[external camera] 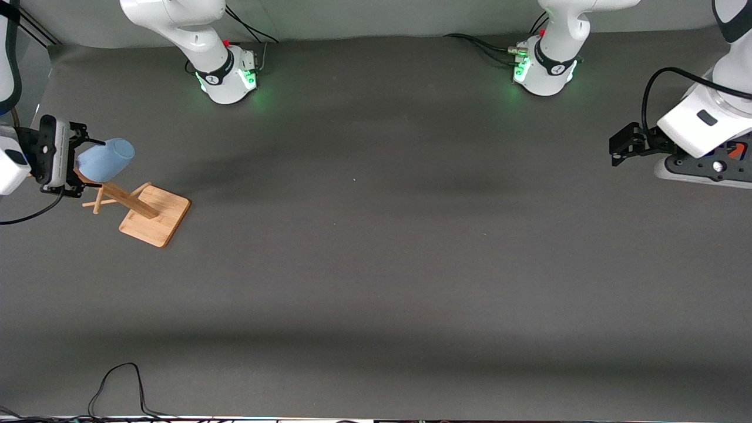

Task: Rotate and upright cup with both arms
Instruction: 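Close the right gripper around the blue cup's base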

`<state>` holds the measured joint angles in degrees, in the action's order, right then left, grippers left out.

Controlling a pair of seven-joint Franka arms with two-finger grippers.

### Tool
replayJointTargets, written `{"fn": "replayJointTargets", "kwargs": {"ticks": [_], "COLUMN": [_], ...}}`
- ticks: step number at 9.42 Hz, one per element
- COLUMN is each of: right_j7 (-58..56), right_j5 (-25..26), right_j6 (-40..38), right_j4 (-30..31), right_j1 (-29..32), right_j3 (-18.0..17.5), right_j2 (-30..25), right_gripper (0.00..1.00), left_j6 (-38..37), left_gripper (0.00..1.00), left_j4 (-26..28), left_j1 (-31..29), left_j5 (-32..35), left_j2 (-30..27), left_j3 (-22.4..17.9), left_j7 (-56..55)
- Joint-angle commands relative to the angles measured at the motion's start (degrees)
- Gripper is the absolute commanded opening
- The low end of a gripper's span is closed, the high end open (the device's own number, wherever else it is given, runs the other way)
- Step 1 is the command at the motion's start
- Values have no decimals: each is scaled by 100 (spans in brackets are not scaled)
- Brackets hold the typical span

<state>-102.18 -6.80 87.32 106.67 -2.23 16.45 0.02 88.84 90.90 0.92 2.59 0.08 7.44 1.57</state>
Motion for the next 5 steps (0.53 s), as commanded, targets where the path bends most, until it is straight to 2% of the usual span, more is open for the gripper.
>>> {"fn": "replayJointTargets", "kwargs": {"ticks": [1, 5], "right_j7": [-800, -1348], "right_j5": [-67, -6], "right_j6": [-284, -515], "right_j4": [90, 528], "right_j1": [-23, -15], "right_j3": [16, 42], "right_j2": [-177, -607], "right_gripper": [100, 100], "left_j6": [20, 37], "left_gripper": [100, 100], "left_j4": [-11, -11], "left_j1": [66, 75], "left_j5": [-39, -39], "left_j2": [-26, -26], "left_j3": [-41, -41], "left_j7": [-25, -25]}}
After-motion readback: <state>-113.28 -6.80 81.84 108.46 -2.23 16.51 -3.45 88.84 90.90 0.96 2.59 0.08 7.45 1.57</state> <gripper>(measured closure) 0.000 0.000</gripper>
